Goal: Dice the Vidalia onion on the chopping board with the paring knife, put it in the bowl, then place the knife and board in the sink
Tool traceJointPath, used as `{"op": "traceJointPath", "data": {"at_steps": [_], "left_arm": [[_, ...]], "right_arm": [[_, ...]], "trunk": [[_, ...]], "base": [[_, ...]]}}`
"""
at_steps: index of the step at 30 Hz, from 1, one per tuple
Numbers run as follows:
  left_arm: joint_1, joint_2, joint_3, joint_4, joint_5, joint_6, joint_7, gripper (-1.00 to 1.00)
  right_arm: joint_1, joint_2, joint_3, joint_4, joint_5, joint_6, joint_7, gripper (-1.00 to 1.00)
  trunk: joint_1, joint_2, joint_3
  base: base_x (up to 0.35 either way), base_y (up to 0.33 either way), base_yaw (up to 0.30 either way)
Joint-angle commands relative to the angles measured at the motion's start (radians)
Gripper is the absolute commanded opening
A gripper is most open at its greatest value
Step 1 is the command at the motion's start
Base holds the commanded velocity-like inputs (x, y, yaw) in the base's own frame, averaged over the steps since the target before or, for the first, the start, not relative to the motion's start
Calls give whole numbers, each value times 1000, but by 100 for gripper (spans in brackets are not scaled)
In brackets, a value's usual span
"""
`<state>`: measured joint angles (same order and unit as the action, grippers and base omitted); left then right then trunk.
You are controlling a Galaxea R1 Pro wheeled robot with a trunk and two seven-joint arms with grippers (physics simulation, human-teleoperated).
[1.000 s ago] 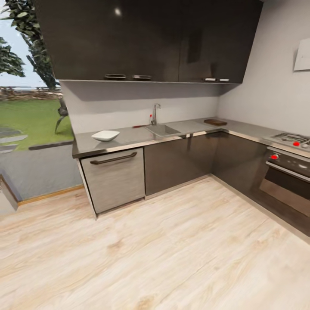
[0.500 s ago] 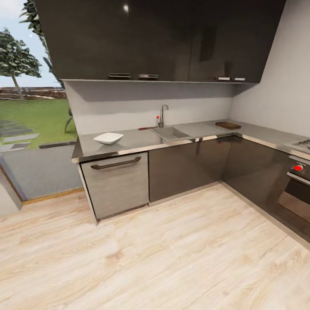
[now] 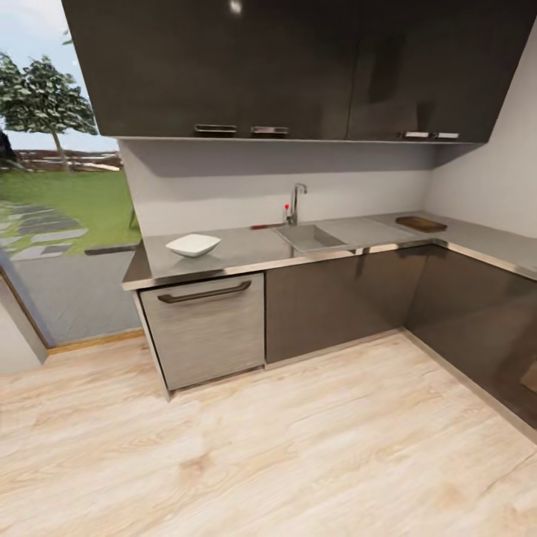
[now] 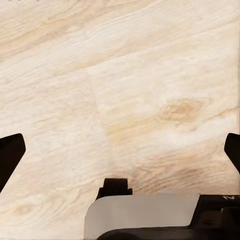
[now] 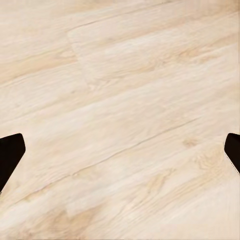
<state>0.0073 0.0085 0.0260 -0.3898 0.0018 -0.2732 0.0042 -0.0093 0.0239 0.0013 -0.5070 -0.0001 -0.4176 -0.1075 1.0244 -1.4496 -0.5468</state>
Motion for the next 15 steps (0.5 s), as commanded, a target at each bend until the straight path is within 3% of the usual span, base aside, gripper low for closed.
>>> {"op": "traceJointPath", "data": {"at_steps": [1, 15], "left_arm": [[0, -1, 2, 0, 0, -1, 0, 100], [0, -3, 2, 6, 0, -44, 0, 100]], "right_arm": [[-1, 0, 0, 1, 0, -3, -3, 100], [0, 1, 0, 1, -3, -3, -3, 100]], "trunk": [[1, 0, -1], [1, 0, -1]], "base": [[318, -143, 169], [318, -146, 190]]}}
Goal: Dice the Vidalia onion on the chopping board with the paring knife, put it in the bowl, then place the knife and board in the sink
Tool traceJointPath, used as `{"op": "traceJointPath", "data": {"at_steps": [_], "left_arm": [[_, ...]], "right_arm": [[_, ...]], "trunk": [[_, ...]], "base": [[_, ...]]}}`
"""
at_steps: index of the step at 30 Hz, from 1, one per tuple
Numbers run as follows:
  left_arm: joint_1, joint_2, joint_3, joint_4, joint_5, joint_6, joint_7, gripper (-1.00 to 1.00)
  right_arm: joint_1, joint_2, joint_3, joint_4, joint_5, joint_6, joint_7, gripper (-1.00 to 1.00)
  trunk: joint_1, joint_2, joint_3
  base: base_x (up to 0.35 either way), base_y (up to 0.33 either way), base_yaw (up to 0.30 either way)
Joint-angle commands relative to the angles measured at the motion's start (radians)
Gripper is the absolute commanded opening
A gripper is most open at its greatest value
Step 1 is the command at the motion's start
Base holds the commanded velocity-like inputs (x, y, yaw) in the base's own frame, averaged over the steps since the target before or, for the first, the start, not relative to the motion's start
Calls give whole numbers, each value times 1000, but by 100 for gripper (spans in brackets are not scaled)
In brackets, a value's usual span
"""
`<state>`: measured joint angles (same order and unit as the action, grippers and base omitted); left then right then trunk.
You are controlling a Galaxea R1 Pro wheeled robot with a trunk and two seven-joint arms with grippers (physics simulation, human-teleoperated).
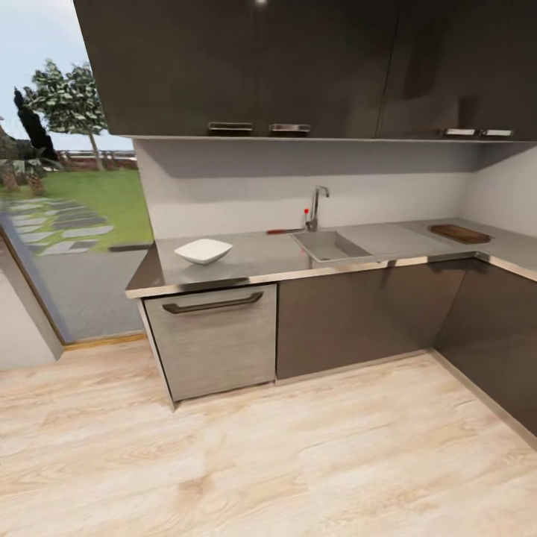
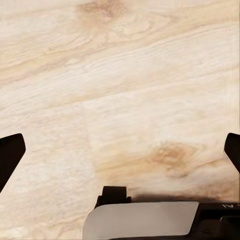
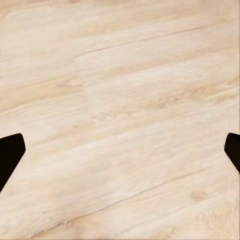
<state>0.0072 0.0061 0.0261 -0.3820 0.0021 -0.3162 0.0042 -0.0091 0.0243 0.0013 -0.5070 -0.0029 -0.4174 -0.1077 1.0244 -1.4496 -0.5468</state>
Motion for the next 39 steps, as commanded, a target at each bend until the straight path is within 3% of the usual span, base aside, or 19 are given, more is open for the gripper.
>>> {"op": "traceJointPath", "data": {"at_steps": [1, 39], "left_arm": [[0, 0, 2, -2, 0, -1, 0, 100], [0, 0, 2, -2, -1, -1, 0, 100]], "right_arm": [[0, 0, 0, 1, 0, -3, -3, 100], [-1, 0, 0, 1, 0, -3, -3, 100]], "trunk": [[1, 0, -1], [1, 0, -1]], "base": [[318, -147, 201], [315, -149, 201]]}}
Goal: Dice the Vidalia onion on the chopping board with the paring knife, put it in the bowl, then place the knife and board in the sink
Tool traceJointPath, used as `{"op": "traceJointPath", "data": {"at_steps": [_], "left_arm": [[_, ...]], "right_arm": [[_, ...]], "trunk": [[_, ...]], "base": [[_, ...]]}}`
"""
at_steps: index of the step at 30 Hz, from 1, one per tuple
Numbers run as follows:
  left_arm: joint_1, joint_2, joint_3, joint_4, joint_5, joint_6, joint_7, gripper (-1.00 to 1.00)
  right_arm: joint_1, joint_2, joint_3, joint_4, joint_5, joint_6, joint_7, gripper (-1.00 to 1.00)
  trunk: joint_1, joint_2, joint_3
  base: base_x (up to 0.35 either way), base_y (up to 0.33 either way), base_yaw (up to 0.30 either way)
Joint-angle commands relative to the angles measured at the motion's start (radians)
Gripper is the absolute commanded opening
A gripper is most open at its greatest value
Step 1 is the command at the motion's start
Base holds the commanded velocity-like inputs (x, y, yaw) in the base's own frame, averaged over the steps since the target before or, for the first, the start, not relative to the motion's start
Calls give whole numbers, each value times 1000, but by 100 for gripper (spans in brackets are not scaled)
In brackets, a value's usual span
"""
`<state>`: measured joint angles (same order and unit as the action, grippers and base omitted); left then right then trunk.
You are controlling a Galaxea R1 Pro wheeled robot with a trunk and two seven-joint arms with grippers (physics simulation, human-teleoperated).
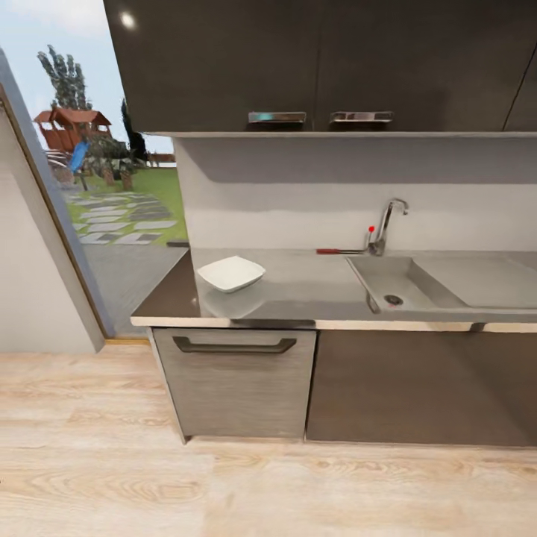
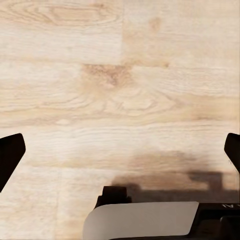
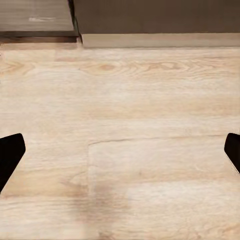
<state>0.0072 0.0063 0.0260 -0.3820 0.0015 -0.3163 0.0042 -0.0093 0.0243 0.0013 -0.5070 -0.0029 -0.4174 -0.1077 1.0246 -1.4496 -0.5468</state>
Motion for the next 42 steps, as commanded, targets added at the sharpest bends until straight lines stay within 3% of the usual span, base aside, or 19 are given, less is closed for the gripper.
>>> {"op": "traceJointPath", "data": {"at_steps": [1, 25, 28, 42], "left_arm": [[0, 0, 2, -2, 0, -1, 0, 100], [0, 0, 2, -2, 0, -3, 0, 100], [1, -2, -3, -1, -1, -18, -3, 100], [0, -8, -6, 17, 0, -76, -4, 100]], "right_arm": [[0, 1, 0, 1, 0, -3, -3, 100], [-1, 0, 1, 1, 2, -3, -2, 100], [17, -10, 10, 12, 10, -20, 15, 100], [96, -3, 11, 5, 6, -98, 45, 100]], "trunk": [[0, 0, -1], [0, 0, -1], [0, 0, -1], [0, 0, -1]], "base": [[215, -149, 201], [25, -20, 33], [0, 0, 0], [0, 0, 0]]}}
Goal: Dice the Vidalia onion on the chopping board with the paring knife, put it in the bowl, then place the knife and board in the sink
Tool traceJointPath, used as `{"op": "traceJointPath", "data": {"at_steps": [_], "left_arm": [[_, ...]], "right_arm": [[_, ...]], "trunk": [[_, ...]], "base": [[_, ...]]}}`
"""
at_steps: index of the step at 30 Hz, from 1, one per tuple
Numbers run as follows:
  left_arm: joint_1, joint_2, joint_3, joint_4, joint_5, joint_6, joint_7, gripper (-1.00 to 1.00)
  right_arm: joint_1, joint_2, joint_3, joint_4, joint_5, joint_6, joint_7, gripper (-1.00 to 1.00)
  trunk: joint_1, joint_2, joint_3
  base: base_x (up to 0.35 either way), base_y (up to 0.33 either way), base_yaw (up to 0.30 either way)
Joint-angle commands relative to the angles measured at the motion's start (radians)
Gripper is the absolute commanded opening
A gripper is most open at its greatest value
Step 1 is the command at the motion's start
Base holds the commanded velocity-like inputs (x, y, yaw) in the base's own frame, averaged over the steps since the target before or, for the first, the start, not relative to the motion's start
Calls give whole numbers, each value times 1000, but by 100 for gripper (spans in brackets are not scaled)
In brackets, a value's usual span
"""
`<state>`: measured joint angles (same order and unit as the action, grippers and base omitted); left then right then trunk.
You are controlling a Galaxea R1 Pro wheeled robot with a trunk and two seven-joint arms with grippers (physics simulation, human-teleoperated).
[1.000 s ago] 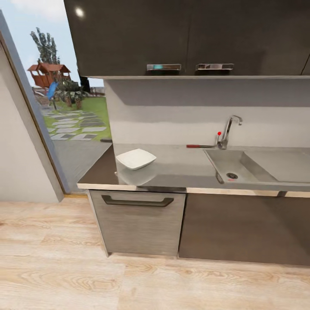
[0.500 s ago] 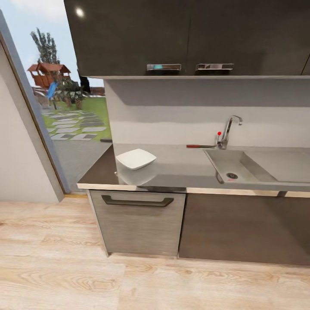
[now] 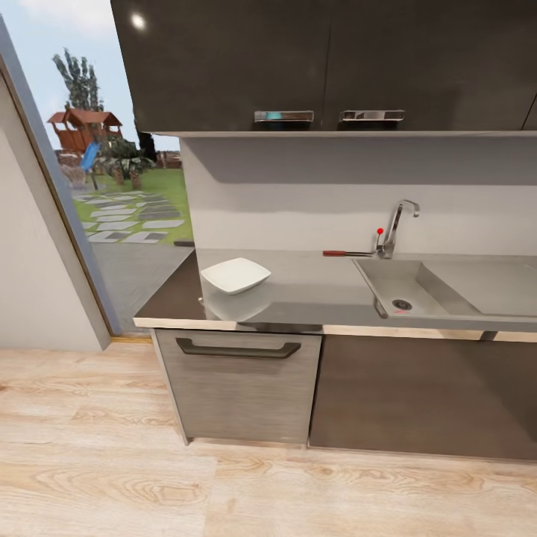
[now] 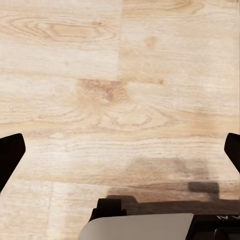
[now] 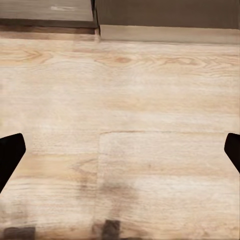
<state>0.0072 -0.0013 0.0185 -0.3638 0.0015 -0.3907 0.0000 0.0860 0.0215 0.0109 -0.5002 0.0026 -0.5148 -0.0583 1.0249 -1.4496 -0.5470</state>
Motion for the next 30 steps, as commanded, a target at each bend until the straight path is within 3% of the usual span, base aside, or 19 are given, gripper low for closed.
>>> {"op": "traceJointPath", "data": {"at_steps": [1, 10, 19, 30], "left_arm": [[0, 0, 1, -1, 0, -7, 0, 100], [1, 0, 2, 0, 0, -16, 0, 100], [1, 0, 2, 0, 0, -16, 0, 100], [0, 0, 3, 7, 0, -16, 0, 100]], "right_arm": [[6, 0, 1, -1, 1, -2, -5, 100], [57, 0, 1, -1, 0, -2, -5, 100], [60, 0, 0, -1, 0, -3, -5, 100], [60, 0, 0, -1, 0, -4, -5, 100]], "trunk": [[0, 0, -1], [0, 0, -1], [0, 0, -1], [-42, 77, 34]], "base": [[0, 0, 0], [0, 0, 0], [0, 0, 0], [0, 0, 0]]}}
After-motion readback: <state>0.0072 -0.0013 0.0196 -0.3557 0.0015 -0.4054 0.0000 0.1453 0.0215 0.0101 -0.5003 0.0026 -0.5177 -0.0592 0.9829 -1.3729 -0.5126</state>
